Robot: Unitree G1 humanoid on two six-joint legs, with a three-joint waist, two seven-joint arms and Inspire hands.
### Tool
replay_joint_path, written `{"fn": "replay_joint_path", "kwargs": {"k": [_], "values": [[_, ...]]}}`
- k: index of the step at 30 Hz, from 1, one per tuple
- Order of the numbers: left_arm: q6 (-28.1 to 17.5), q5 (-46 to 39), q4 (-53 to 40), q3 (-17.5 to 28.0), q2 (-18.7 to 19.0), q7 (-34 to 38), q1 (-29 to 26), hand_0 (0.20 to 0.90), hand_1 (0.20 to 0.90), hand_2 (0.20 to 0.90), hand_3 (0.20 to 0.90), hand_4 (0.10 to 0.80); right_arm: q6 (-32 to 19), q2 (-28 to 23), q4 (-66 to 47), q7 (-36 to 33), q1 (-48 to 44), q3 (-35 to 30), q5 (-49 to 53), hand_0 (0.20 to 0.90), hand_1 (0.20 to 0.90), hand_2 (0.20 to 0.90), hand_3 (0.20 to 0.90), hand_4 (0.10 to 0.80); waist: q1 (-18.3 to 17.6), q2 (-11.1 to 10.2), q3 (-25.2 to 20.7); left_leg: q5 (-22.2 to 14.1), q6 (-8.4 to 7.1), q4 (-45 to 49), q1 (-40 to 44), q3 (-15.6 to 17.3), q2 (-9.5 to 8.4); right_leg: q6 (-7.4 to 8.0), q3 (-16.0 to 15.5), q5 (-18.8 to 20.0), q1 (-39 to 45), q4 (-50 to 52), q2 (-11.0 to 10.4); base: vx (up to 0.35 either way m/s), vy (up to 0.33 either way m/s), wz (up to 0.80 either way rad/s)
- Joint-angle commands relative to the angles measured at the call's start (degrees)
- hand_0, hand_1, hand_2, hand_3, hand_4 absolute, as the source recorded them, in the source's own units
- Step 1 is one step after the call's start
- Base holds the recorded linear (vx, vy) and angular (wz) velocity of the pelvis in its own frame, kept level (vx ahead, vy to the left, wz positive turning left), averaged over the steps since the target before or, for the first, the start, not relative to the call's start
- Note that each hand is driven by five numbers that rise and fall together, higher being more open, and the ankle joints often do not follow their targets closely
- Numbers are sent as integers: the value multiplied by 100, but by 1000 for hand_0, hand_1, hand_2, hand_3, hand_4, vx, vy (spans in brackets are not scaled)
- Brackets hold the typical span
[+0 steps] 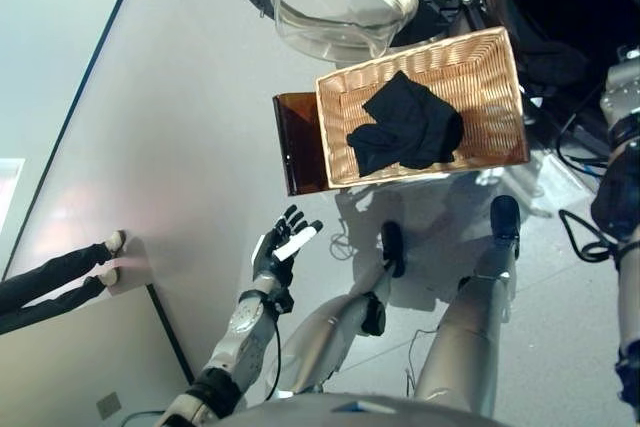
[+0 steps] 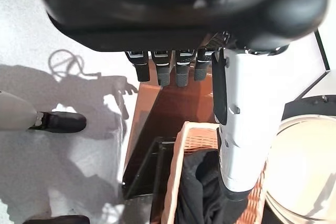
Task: Pick up the clothes and place them into the washing machine
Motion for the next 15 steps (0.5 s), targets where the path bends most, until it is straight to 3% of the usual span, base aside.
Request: {"fn": "replay_joint_path", "kwargs": {"k": [1, 7, 15], "values": [[-324, 85, -107, 159, 460, 127, 409, 900, 900, 900, 900, 800, -358, -479, -991, -277, 65, 1203, -1078, 900, 900, 900, 900, 800, -66, -121, -520, -428, -806, 620, -449, -32, 481, -636, 21, -725, 163, 177, 497, -18, 0, -8], [-438, 148, -195, 242, 465, 141, 386, 900, 900, 900, 900, 800, -190, -119, -1480, -223, 505, 1548, -2262, 900, 900, 900, 900, 800, -109, -204, -393, -432, -807, 647, -475, 6, 517, -651, 61, -694, 120, 187, 552, -13, -6, -3], [-598, 285, -165, 395, 391, 216, 304, 900, 900, 900, 900, 800, 212, 57, -1733, -732, 779, 1902, -3987, 900, 900, 900, 900, 800, -93, -226, -349, -416, -809, 680, -527, 17, 520, -653, 89, -674, 60, 218, 585, 0, 0, 0]]}}
